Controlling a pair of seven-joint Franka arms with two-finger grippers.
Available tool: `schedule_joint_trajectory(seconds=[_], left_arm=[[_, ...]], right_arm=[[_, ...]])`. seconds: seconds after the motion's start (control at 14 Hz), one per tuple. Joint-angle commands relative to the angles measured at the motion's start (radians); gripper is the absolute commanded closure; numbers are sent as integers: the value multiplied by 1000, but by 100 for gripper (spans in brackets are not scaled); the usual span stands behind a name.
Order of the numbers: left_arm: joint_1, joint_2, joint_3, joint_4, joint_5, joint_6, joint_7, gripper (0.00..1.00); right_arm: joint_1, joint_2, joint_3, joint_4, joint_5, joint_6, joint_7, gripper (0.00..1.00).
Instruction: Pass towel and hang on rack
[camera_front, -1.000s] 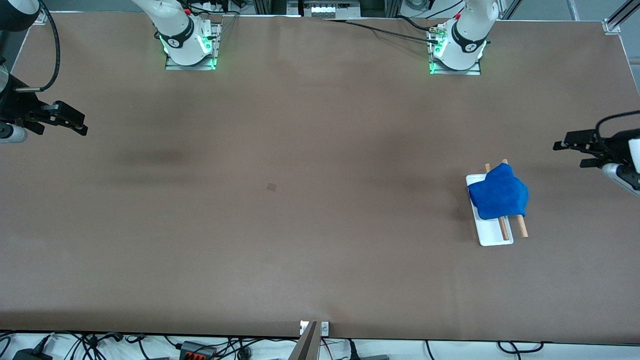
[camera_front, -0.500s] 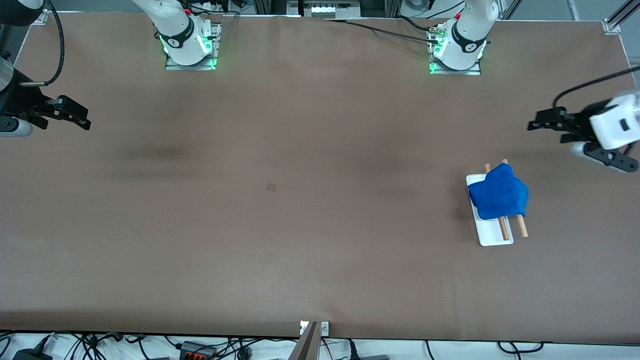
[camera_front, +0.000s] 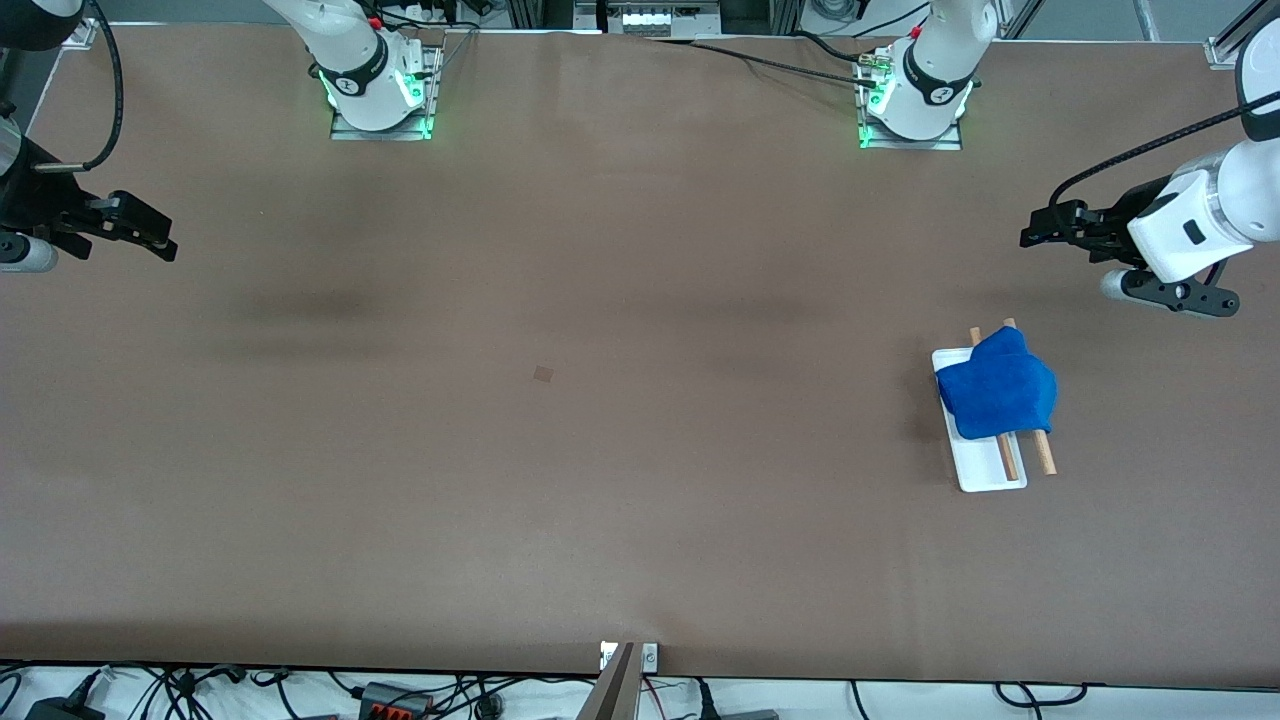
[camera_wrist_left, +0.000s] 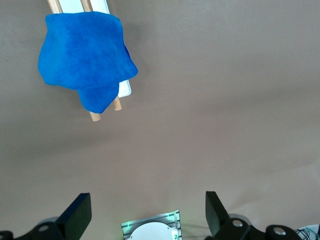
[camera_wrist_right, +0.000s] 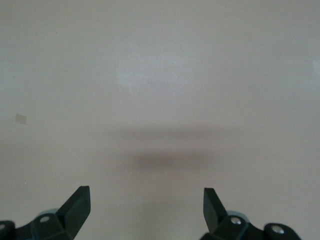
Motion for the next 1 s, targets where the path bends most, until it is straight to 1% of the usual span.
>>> schedule_joint_trajectory(seconds=[0.0,0.07,0.14,0.29,0.57,0.93], left_arm=[[5,-86,-6,-105,21,66,4,0],[5,-115,-6,-145,21,92,9,0],[5,-128,-8,-158,23,115,33,0],[5,-123,-8,-152,34,153,110,0],[4,-112,-9,-126,35,150,118,0],[5,-97,-6,-116,38,152,118,0]], right_arm=[[-7,-22,9,10,0,-46,-12,0],[-7,-22,9,10,-1,-47,-12,0],[-7,-21,9,10,-1,-47,-13,0],[-7,-19,9,10,-1,-37,-13,0],[-7,-19,9,7,-4,-36,-18,0],[-9,-19,8,6,-1,-31,-16,0]])
